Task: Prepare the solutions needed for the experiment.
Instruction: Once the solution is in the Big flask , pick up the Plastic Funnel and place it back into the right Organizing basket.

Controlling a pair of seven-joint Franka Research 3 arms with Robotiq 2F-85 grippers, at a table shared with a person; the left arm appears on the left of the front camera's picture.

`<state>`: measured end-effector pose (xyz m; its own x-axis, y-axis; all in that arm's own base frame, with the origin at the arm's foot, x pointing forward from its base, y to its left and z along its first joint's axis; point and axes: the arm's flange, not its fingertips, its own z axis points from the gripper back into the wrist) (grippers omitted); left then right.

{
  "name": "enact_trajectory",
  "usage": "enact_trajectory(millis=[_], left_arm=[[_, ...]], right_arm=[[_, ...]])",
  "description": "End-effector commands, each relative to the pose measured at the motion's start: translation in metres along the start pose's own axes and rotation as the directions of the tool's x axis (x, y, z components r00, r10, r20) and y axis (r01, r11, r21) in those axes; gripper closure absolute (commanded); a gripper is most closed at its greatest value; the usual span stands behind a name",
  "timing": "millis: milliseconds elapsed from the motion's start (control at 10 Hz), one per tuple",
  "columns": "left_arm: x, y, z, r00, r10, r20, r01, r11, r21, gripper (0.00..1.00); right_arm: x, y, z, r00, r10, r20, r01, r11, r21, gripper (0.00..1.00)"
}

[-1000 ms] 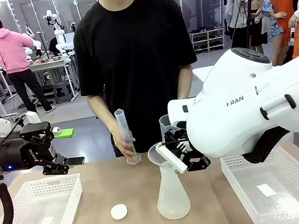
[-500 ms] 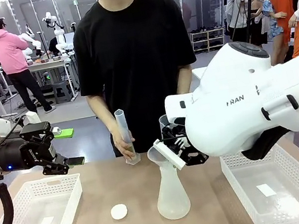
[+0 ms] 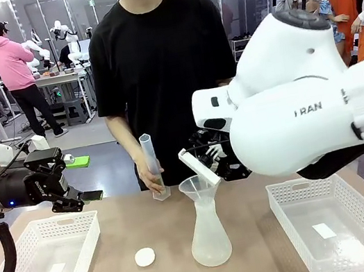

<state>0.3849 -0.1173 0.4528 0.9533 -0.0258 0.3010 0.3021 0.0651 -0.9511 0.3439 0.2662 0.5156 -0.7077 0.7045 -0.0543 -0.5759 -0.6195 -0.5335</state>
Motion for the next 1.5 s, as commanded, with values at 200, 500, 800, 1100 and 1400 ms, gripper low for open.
enact_trajectory(millis=[200,500,800,1100,1400], left_arm=[[0.000,-0.002,-0.001,1.000,0.000,-0.001,0.000,1.000,-0.015,0.00],[0.000,-0.002,-0.001,1.000,0.000,-0.001,0.000,1.000,-0.015,0.00],[0.000,-0.002,-0.001,1.000,0.000,-0.001,0.000,1.000,-0.015,0.00],[0.000,-0.002,-0.001,1.000,0.000,-0.001,0.000,1.000,-0.015,0.00],[0.000,-0.002,-0.001,1.000,0.000,-0.001,0.000,1.000,-0.015,0.00]], right_arm=[[0.021,-0.001,0.043,1.000,-0.009,-0.011,0.009,1.000,-0.001,0.77],[0.016,0.004,0.088,0.995,-0.043,-0.092,0.044,0.999,0.005,0.77],[-0.009,0.032,0.115,0.974,-0.195,-0.119,0.203,0.977,0.060,0.77],[-0.008,0.025,0.112,0.987,-0.119,-0.104,0.125,0.991,0.050,0.77],[-0.030,0.044,0.111,0.907,-0.395,-0.146,0.404,0.914,0.033,0.77]])
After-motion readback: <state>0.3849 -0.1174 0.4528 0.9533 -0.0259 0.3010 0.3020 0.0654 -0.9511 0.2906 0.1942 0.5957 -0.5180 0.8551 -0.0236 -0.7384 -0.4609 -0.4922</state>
